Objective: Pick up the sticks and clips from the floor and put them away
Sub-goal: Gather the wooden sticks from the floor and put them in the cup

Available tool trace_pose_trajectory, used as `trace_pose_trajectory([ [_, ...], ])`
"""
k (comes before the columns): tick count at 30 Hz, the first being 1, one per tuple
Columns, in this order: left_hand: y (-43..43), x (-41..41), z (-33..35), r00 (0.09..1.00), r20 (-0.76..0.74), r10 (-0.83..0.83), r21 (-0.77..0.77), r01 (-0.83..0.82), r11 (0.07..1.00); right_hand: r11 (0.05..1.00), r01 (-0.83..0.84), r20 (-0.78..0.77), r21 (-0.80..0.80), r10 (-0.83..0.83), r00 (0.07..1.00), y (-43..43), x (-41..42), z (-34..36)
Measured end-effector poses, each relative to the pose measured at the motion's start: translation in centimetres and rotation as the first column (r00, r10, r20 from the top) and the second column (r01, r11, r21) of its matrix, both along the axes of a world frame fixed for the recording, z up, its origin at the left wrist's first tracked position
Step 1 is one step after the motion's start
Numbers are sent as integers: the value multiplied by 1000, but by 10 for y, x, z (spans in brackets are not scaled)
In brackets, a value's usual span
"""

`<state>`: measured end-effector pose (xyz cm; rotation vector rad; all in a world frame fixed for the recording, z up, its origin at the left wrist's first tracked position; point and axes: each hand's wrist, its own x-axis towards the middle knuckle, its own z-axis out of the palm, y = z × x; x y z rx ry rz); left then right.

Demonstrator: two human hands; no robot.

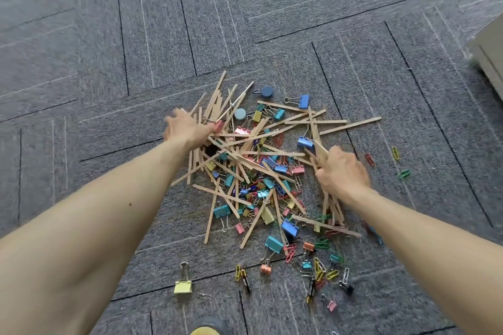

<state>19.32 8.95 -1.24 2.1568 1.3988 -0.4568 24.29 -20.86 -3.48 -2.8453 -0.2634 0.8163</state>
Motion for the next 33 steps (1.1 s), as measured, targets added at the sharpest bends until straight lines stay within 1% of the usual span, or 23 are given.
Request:
trace_pose_trajectory([
  [1, 1, -4, -2, 1000, -19, 6, -44, -6, 999, 1000, -20, -13, 17, 20, 1000, -1, -2, -2],
  [3, 0, -12, -7, 998, -43, -34, -93, 30, 995, 997, -53, -43, 47, 55, 998, -3, -3, -4],
  [6, 4, -23, -11, 998, -39, -57, -188, 48, 981, 992, -64, -122, 108, 77, 990, -5, -2, -6],
  [8, 6, -29, -9, 999, -26, -48, -294, 38, 955, 985, -31, -211, 170, 68, 975, -3, -5, -6],
  [10, 7, -36, -10, 999, -16, -28, -378, 20, 925, 972, -6, -263, 234, 69, 962, 1, -9, -5],
  [13, 0, -45, -7, 1000, 12, -22, -436, 25, 900, 948, 15, -291, 318, 82, 953, 6, -14, 3],
  [16, -1, -52, -4, 998, 60, -1, -489, 30, 872, 895, 138, -355, 425, 25, 934, 9, -14, 10],
  [20, 11, -55, -5, 983, 167, 77, -453, 7, 892, 844, 214, -392, 492, -5, 920, 11, -13, 11],
  [23, 14, -51, -3, 962, 251, 108, -404, 3, 915, 815, 268, -373, 513, -70, 925, 15, -11, 12],
  [25, 14, -46, -4, 958, 279, 68, -347, 35, 937, 831, 257, -351, 494, -80, 933, 17, -11, 10],
  [27, 14, -40, -7, 953, 299, 48, -313, 50, 948, 854, 248, -361, 457, -77, 929, 19, -11, 6],
  [30, 14, -28, -11, 944, 323, 65, -318, 44, 947, 887, 228, -407, 402, -50, 912, 21, -11, -1],
  [33, 11, -15, -16, 941, 337, 18, -320, 97, 942, 920, 188, -403, 345, -36, 915, 16, -7, -8],
])
